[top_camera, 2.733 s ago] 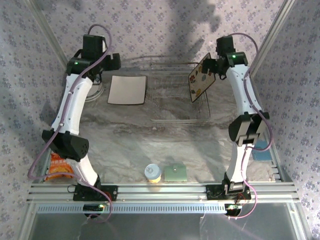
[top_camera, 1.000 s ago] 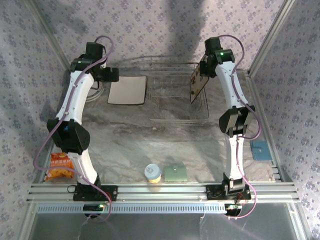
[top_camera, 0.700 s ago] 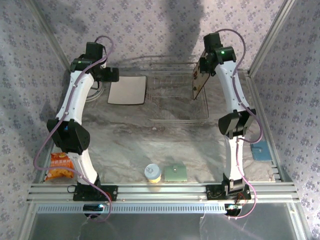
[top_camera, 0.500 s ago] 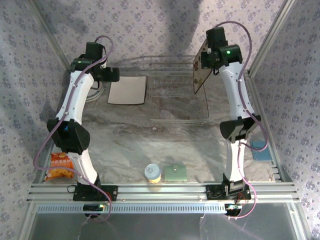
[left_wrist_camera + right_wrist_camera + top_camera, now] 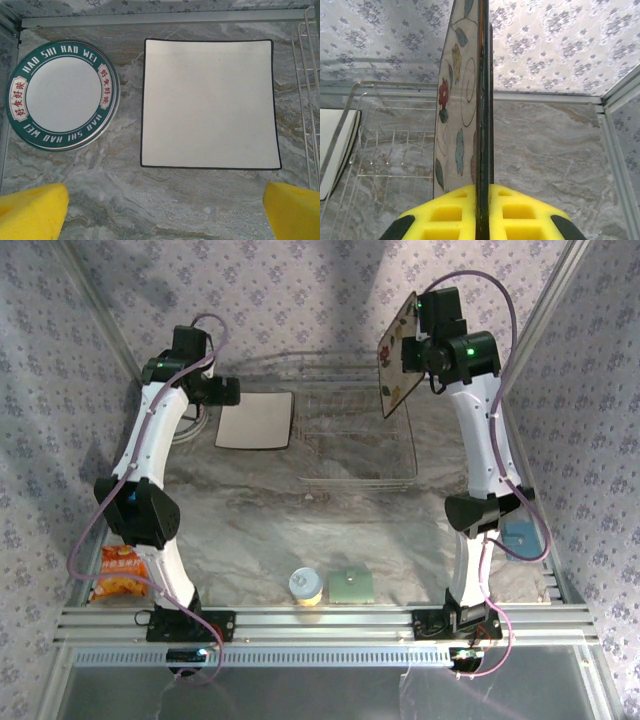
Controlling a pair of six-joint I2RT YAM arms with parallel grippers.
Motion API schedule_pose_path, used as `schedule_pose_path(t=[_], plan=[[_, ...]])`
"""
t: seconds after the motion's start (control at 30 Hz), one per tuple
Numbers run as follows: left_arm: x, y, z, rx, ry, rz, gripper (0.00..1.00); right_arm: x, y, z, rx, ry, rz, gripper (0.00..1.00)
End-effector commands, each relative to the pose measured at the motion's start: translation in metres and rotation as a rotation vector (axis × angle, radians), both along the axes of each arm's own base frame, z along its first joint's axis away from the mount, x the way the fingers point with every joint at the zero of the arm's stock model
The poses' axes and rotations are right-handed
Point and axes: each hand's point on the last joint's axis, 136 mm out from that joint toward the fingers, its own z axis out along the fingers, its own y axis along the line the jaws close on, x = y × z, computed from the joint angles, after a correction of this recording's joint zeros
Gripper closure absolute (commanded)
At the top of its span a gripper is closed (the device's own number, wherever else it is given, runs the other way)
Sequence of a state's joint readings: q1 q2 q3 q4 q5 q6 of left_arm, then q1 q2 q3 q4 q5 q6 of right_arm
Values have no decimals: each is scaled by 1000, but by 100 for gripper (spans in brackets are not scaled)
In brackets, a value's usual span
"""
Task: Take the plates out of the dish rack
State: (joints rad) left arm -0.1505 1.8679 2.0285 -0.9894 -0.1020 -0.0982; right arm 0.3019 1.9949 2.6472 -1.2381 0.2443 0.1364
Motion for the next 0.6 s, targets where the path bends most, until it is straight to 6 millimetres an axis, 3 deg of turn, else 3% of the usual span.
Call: schedule_pose_path(t=[0.0, 0.27, 0.37, 0.57], plan=[[-6, -6, 18, -60, -47, -17, 1, -6, 27, 71, 218, -218, 128, 100], [-5, -13, 16, -94, -51, -37, 1, -16, 80, 75, 593, -206, 480, 100], [-5, -13, 16, -94, -52, -36, 1, -15, 86, 71, 758, -193, 544, 100], [-4, -14, 15, -97, -60, -39, 1, -6, 78, 47, 1027, -192, 552, 100]])
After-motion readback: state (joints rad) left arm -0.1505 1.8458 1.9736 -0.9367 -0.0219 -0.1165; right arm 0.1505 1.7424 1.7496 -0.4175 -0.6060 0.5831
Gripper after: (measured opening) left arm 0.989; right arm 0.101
